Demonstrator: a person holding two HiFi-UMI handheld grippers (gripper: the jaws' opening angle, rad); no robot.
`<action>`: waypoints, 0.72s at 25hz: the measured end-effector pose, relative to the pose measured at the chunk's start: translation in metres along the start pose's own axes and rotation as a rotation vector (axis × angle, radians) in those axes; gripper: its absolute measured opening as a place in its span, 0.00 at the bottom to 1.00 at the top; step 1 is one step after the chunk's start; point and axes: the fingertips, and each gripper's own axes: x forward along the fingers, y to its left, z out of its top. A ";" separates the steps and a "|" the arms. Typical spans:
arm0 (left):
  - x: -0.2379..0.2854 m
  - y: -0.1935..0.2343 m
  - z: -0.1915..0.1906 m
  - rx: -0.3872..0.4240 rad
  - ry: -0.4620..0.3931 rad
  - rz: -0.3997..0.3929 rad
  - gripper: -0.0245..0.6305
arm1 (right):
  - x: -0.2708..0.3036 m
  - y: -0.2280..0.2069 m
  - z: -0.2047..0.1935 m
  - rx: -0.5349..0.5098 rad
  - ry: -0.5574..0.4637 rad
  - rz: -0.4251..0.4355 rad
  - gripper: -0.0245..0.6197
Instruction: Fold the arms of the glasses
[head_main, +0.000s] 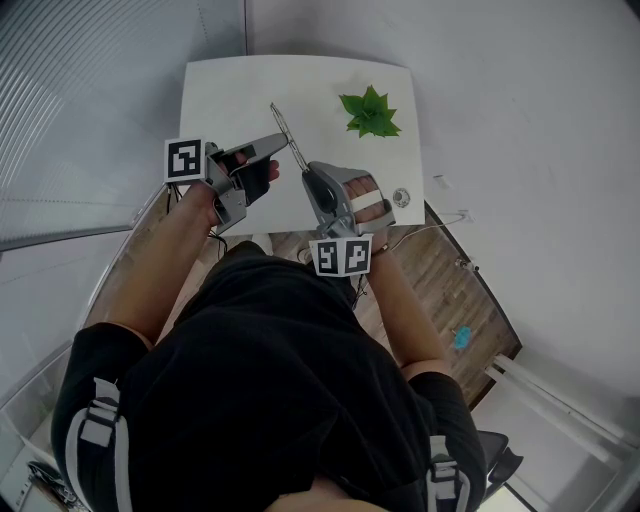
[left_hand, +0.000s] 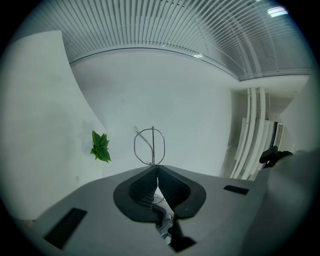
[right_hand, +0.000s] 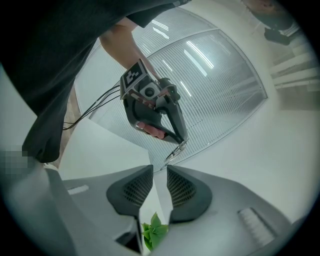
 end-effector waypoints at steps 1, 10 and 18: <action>0.000 -0.001 0.000 0.002 -0.001 0.000 0.06 | -0.001 0.000 0.000 0.000 0.000 0.000 0.19; 0.000 0.001 0.000 -0.001 -0.005 0.011 0.06 | -0.012 -0.006 -0.018 0.050 0.032 -0.023 0.19; -0.002 0.008 0.000 -0.002 -0.003 0.032 0.06 | -0.023 -0.033 -0.047 0.206 0.073 -0.084 0.19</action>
